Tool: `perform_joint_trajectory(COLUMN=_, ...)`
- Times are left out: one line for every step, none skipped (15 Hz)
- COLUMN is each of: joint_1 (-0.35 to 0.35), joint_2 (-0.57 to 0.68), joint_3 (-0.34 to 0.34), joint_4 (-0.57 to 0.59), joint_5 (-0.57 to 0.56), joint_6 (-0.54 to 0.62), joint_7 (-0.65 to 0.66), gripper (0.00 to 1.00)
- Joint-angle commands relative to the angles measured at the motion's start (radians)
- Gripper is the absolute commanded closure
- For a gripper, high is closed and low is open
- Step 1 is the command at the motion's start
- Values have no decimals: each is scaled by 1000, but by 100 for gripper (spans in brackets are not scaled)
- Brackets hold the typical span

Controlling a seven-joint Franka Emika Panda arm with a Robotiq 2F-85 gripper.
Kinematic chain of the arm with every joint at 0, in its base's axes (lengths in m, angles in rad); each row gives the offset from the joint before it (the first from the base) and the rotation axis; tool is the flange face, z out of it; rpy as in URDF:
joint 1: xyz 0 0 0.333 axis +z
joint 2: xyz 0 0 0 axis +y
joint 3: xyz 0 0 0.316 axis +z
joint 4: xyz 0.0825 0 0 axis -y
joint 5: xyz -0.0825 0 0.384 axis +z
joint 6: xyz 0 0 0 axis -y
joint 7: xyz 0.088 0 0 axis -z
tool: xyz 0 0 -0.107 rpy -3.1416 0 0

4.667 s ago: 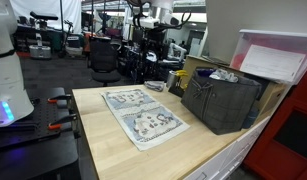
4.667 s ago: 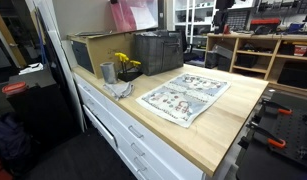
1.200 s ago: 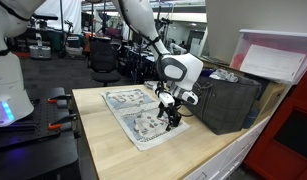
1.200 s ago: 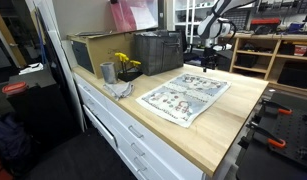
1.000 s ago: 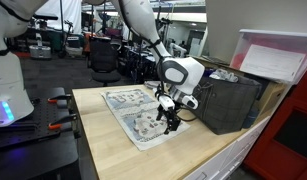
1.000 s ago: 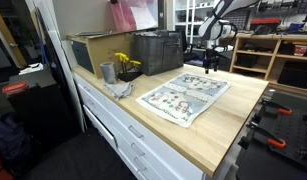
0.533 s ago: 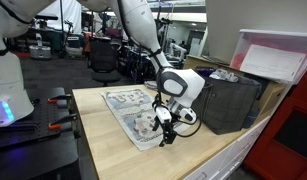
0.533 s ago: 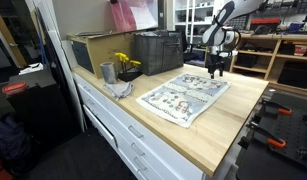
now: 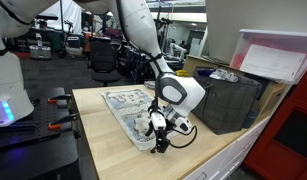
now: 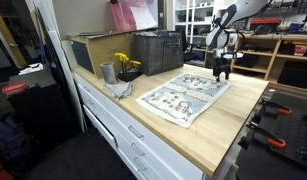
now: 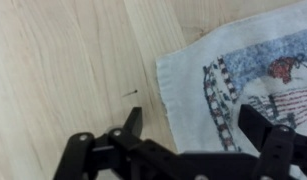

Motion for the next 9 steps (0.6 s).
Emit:
perform_joint_trajectory(joint_1=-8, joint_2=-7, joint_3=14, joint_4=-17, joint_5=22, joint_6=-89, joint_7=47, gripper=0)
perform_joint_trajectory(joint_1=-6, joint_2=-8, joint_3=17, joint_4=-22, joint_5=28, joint_6=-107, joint_7=55, gripper=0)
perform_joint_trajectory(joint_1=-3, joint_2=-8, joint_3=20, joint_4=-28, joint_5=36, joint_6=-123, joint_7=61, gripper=0)
perform_joint_trajectory(joint_1=-4, joint_2=-8, joint_3=26, joint_4=-32, joint_5=49, joint_6=-138, joint_7=69, gripper=0)
perform_joint_trajectory(joint_1=-3, joint_2=-7, joint_3=31, joint_4=-36, joint_5=59, joint_6=-149, joint_7=73, gripper=0)
perform_joint_trajectory(joint_1=-1, joint_2=-7, joint_3=34, joint_4=-38, joint_5=68, joint_6=-158, joint_7=82, gripper=0)
perform_joint_trajectory(joint_1=1, joint_2=-8, joint_3=37, joint_4=-41, joint_5=77, joint_6=-164, joint_7=84, gripper=0)
perform_joint_trajectory(joint_1=3, joint_2=-11, joint_3=38, joint_4=-46, joint_5=84, joint_6=-164, joint_7=83, gripper=0)
perform_joint_trajectory(joint_1=3, joint_2=-14, joint_3=39, joint_4=-51, joint_5=90, joint_6=-165, joint_7=81, gripper=0)
